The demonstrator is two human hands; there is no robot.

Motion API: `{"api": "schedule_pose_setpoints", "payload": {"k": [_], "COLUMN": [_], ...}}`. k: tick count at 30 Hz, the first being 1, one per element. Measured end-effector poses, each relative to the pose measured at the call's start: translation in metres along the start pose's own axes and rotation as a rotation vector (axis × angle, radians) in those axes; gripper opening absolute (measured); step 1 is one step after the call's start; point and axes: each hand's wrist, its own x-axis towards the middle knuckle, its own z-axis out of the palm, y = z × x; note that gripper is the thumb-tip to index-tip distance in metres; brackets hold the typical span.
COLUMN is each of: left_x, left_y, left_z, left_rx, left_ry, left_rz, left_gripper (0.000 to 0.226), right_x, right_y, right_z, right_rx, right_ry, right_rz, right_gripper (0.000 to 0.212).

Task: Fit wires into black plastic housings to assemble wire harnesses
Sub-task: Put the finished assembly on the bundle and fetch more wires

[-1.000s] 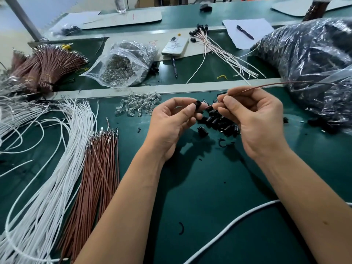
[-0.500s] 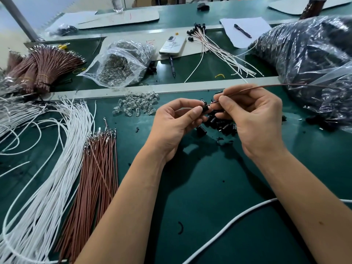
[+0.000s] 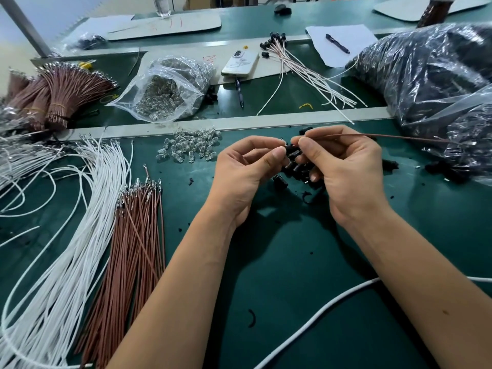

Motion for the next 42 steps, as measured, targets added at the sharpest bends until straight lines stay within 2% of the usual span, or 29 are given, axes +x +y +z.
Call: {"api": "schedule_pose_setpoints", "payload": {"k": [6,10,11,14,18,24,26,30,35,38,40,42], "left_x": [0.001,-0.002,-0.002,-0.001,-0.001,-0.005,-0.003,0.003,0.001,-0.01,-0.021,-0.032], "left_y": [-0.003,-0.002,-0.002,0.003,0.009,0.011,0.019,0.049,0.092,0.11,0.117,0.119], "left_z": [-0.002,0.0,0.0,0.002,0.004,0.015,0.014,-0.008,-0.053,-0.081,-0.101,-0.118], "left_rx": [0.192,0.3,0.292,0.14,-0.158,-0.19,-0.28,-0.511,-0.453,-0.382,-0.314,-0.216], "left_ry": [0.03,-0.02,-0.015,0.072,0.069,0.055,0.109,0.253,0.435,0.552,0.714,0.865], "left_rz": [0.09,0.135,0.143,0.131,0.057,-0.04,-0.056,-0.015,0.074,0.122,0.14,0.137], "left_gripper": [0.02,0.024,0.024,0.029,0.028,0.018,0.017,0.018,0.012,0.012,0.012,0.014], "right_x": [0.001,0.002,0.002,0.001,-0.004,-0.011,-0.011,-0.015,-0.013,-0.008,-0.007,-0.002], "right_y": [0.001,-0.001,-0.002,-0.003,-0.001,-0.005,-0.009,-0.015,-0.021,-0.026,-0.02,-0.007], "right_z": [-0.001,-0.004,-0.005,-0.005,-0.001,0.007,0.007,0.007,0.021,0.056,0.099,0.149], "right_rx": [-0.078,-0.102,-0.11,-0.194,-0.599,-0.641,-0.671,-0.85,-0.993,-0.935,-0.815,-0.822], "right_ry": [-0.006,-0.125,-0.147,-0.14,-0.232,-0.258,-0.344,-0.724,-1.028,-1.046,-0.932,-0.79], "right_rz": [0.059,0.129,0.117,0.04,-0.15,-0.219,-0.231,-0.235,-0.136,-0.071,0.012,0.049], "right_gripper": [0.011,0.008,0.004,0.012,0.01,0.012,0.011,0.013,0.017,0.029,0.042,0.043]}}
